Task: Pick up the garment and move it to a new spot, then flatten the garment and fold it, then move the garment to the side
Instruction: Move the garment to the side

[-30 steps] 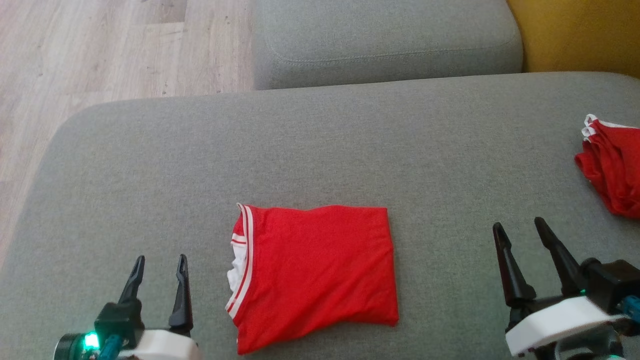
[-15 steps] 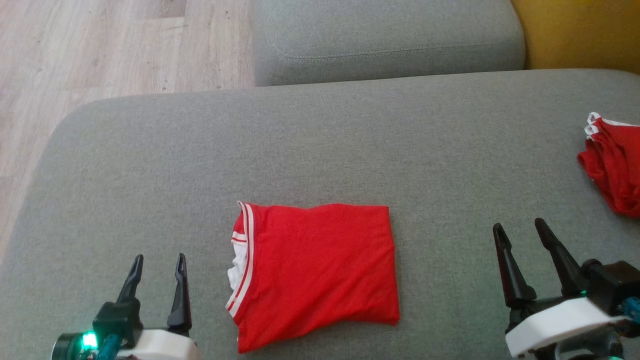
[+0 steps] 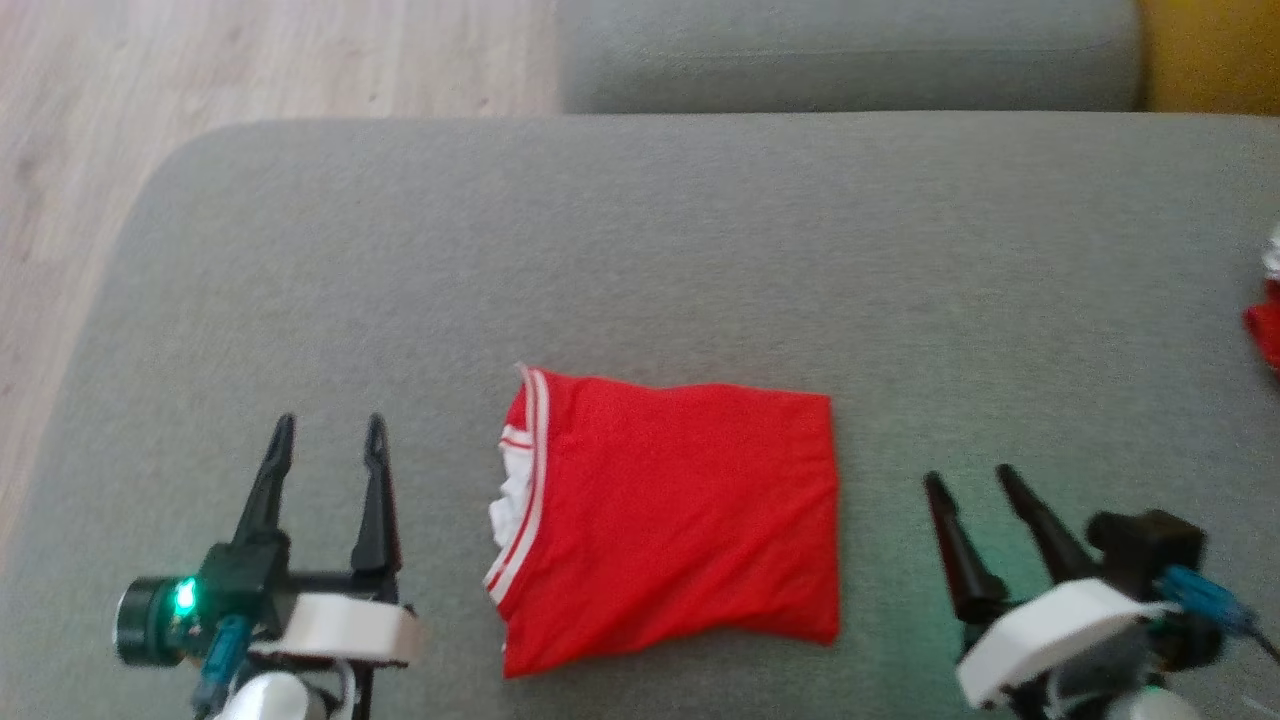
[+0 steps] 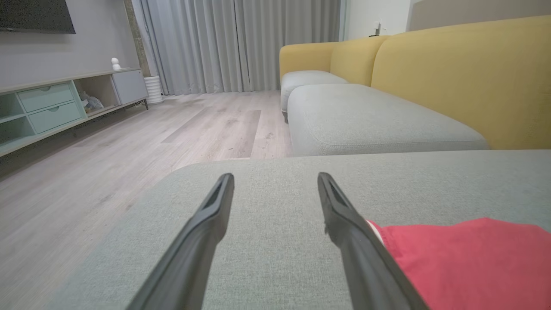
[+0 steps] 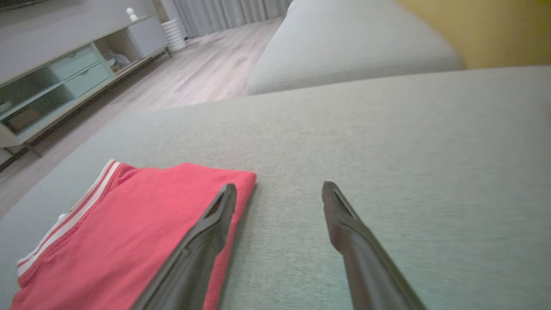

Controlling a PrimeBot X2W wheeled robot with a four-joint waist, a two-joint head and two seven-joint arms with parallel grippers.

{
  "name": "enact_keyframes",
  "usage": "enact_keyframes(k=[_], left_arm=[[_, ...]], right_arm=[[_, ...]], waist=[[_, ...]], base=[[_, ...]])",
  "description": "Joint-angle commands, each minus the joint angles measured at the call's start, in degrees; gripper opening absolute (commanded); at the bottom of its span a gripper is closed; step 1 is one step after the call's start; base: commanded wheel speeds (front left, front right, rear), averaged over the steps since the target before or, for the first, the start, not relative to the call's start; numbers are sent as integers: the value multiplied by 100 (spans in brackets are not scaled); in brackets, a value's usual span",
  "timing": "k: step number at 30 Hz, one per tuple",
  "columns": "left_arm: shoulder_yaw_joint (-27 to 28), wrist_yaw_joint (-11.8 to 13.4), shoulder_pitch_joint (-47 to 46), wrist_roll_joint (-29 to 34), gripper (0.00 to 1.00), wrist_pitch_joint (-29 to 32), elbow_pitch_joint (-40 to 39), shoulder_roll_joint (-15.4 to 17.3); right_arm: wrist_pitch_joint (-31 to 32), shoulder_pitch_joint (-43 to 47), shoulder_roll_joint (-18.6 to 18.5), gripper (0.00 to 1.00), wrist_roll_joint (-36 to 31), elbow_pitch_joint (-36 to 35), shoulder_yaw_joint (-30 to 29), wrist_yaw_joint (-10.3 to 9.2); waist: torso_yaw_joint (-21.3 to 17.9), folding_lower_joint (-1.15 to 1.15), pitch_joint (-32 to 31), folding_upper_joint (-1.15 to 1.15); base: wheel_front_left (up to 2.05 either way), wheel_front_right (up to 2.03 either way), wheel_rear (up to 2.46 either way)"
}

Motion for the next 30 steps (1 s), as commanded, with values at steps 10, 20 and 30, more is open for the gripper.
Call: enact_keyframes(k=[10,20,30], left_arm=[[18,-272,-865,150,100,-452,426,-228],[137,-410,-842,165,100,-569,584,-363],[408,-350,-598,200,100,-577,460,-286]], right_arm=[[-188,-1136,-35,100,745,2023,904,-4],[-335,-1528,-56,0,1108,2419,1345,-4],[-656,-1620,-670,0,848,2090,1225,-4]], waist=[[717,-1,459,0],[620,-1,474,0],[-638,-1,409,0]], base=[[0,0,0],[0,0,0],[0,0,0]])
